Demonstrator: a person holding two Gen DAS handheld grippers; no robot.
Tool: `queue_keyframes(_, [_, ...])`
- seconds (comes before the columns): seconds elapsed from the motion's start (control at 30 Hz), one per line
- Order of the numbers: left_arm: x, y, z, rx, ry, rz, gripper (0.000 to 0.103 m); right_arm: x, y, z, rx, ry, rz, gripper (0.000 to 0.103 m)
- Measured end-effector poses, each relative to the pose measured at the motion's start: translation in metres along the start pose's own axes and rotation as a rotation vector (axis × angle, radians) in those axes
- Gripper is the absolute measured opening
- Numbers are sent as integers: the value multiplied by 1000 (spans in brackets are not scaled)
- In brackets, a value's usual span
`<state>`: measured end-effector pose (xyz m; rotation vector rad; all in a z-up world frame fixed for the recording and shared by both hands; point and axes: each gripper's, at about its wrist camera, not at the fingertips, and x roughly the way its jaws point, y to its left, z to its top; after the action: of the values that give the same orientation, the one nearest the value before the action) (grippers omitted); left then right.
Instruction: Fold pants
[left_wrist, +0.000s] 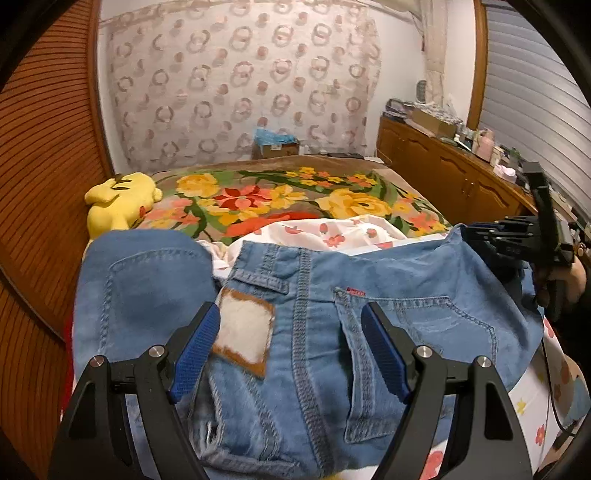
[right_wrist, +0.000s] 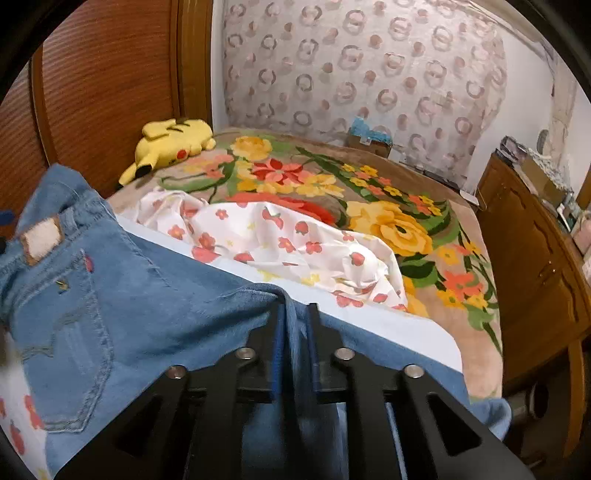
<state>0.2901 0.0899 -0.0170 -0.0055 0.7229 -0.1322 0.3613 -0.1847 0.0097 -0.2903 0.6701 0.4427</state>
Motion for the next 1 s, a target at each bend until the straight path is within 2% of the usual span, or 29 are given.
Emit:
queue_keyframes(0.03, [3,0,4,5,7,-6,80,-7,-1,-2,8,-4,18,23])
queue_keyframes(0.1, [11,1,10,23,28,-20,78,-12,-2,-5,16,-7,59,35])
queue_keyframes(0.13, [16,1,15,38,44,-26,76,-14,-2,-8,19,-8,72,36])
queue_keyframes(0.27, [37,4,32,99,98,-12,70,-11,-8,-20,37,8,134,36])
queue_keyframes(0.43, [67,19,50,99,175,-8,66,-4,-5,-31,36,33,191,36])
queue_keyframes(0.53, [86,29,55,80,235,5,58,0,-4,-38,32,44,200,36])
queue_keyframes(0.8, [113,33,57,99,321,-4,47,20,-14,-48,63,70,202,36])
queue_keyframes(0.87, [119,34,57,102,338,-13,38,22,-16,-49,67,69,201,36])
queue_keyframes(0.93, [120,34,55,104,344,-7,15,19,-13,-48,71,66,199,36])
queue_keyframes(1.0, [112,36,55,98,324,6,7,17,-14,-48,73,63,198,36])
